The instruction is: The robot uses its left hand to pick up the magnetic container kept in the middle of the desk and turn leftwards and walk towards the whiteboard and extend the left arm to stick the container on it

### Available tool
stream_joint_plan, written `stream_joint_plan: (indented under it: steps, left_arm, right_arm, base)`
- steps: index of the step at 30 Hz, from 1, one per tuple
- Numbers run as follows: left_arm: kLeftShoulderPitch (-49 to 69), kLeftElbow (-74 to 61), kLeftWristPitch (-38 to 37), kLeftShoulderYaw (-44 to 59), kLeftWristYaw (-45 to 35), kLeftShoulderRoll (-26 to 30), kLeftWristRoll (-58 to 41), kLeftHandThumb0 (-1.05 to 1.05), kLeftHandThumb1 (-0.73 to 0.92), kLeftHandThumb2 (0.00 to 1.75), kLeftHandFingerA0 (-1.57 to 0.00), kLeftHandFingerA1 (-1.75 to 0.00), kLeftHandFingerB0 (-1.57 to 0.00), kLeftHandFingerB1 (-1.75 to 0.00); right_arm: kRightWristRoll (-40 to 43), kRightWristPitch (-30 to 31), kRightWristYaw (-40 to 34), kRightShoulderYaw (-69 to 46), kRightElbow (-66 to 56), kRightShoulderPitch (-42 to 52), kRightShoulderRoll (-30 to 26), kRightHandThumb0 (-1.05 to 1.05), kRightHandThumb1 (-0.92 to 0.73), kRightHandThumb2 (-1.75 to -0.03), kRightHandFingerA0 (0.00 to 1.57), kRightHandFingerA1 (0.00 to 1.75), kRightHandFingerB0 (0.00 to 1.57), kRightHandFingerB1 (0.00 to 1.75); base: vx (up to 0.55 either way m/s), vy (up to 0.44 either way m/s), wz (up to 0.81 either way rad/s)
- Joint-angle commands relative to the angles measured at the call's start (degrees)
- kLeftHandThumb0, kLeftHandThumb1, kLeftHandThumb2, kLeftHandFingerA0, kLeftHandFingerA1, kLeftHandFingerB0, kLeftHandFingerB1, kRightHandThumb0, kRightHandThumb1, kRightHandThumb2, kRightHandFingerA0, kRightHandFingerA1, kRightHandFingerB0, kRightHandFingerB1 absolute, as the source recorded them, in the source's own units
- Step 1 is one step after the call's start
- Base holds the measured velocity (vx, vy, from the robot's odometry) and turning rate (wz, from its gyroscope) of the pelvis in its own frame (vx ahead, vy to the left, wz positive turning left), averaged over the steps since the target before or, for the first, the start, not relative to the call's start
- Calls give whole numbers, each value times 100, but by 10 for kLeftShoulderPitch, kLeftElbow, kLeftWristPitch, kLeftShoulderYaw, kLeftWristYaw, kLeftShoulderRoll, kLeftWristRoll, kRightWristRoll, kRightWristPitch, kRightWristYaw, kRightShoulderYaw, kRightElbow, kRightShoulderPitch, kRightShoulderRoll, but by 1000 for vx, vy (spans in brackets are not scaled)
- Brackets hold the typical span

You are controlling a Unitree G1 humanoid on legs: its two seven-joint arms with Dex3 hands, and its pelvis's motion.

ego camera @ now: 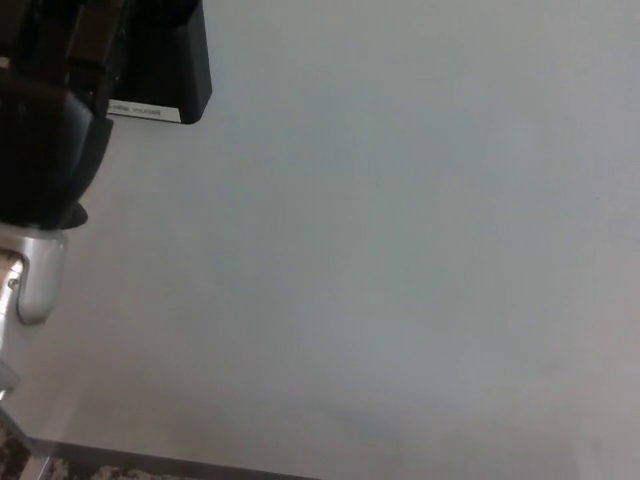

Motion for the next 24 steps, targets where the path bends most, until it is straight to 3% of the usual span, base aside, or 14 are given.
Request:
stream_joint_plan:
  steps: [1, 3, 4, 7, 8, 11, 12, 15, 19, 21, 24]
  left_arm:
    - [79, -129, 181, 10, -215, -13, 56, -74, 37, 70, 0, -29, 0, 0]
    - [100, -170, 187, 19, -235, -12, 59, -71, 36, 70, 0, -30, 0, -2]
    - [110, -187, 189, 24, -241, -14, 60, -57, 56, 67, 0, 0, 0, 0]
    - [149, -244, 191, 43, -258, -14, 63, -59, 63, 59, 0, 0, 0, 0]
    - [211, -318, 187, 75, -276, -11, 55, -61, 72, 61, 0, 0, 0, 0]
    - [273, -383, 181, 109, -280, -18, 65, -61, 71, 61, 0, 0, 0, 0]
    - [407, -466, 134, 179, -237, -40, 29, -59, 70, 61, 0, 0, 0, 0]
    - [566, -531, 79, 250, -183, -80, -3, -60, 71, 61, 0, 0, 0, 0]
    - [695, -531, 32, 294, -90, -115, 29, -60, 74, 62, 0, 0, 0, 0]
    - [828, -401, -66, 310, 103, -144, 5, -52, 73, 62, 0, 0, 0, 0]
    - [879, -274, -111, 304, 209, -144, -6, -50, 72, 60, 0, 0, 0, 0]
  right_arm:
    - [-3, 0, 0, 4, 1, 11, -10, -48, -82, -65, 98, 71, 78, 49]
    - [-5, 1, -1, 5, 1, 11, -9, -49, -82, -65, 98, 71, 78, 49]
    - [-6, -2, -4, 6, 0, 12, -9, -53, -82, -65, 99, 72, 79, 50]
    - [-3, -7, -7, 5, -2, 17, -5, -52, -81, -64, 99, 72, 80, 51]
    - [-4, -16, -9, 6, -5, 23, -6, -53, -81, -64, 99, 78, 80, 51]
    - [-4, -18, -10, 6, -6, 25, -7, -53, -81, -64, 99, 80, 79, 51]
    - [-5, -10, -8, 6, 0, 20, -11, -52, -81, -65, 100, 75, 80, 50]
    - [-6, -7, -9, 6, 1, 18, -12, -54, -82, -65, 99, 75, 78, 50]
    - [-6, -10, -9, 8, -4, 19, -10, -53, -82, -65, 99, 74, 79, 51]
    - [5, 3, 7, -1, 4, 5, -5, -52, -79, -64, 100, 77, 83, 51]
    - [7, 13, 13, -2, 8, -3, -3, -51, -79, -64, 101, 77, 83, 49]
  base:
    - [0, 0, 0]
    - [0, 0, 0]
    - [0, 0, 0]
    - [0, 0, 0]
    - [0, 0, 0]
    - [0, 0, 0]
    - [0, 0, 0]
    - [0, 0, 0]
    - [0, 0, 0]
    - [0, 0, 0]
    - [0, 0, 0]
